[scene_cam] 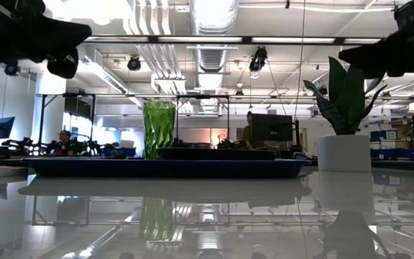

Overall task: Pick and place plate/cup/fork/spoon on tray
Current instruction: Return to Home Position

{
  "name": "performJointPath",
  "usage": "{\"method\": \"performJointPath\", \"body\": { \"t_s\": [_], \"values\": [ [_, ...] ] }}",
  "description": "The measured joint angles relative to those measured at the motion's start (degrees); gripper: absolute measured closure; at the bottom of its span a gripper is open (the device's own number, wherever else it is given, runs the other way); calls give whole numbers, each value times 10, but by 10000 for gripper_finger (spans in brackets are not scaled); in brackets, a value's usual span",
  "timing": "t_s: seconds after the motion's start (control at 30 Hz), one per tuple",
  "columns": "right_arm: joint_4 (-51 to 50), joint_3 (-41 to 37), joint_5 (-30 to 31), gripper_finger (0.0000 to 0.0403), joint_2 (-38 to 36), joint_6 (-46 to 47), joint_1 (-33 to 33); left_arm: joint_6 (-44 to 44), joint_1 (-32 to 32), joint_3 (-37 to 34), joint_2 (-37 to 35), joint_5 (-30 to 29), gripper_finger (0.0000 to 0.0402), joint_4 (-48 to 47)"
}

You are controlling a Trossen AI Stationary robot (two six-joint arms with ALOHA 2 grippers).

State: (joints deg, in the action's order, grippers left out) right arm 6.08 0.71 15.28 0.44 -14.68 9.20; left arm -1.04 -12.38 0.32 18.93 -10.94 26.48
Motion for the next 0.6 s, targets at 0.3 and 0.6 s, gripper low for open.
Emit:
{"method": "performJointPath", "body": {
  "t_s": [0.3,0.6],
  "values": [
    [-6,0,73,365,4,5,0,15,0,2,25,0,402,0],
    [-16,0,73,365,8,-3,0,15,0,2,47,0,402,0]
  ]
}}
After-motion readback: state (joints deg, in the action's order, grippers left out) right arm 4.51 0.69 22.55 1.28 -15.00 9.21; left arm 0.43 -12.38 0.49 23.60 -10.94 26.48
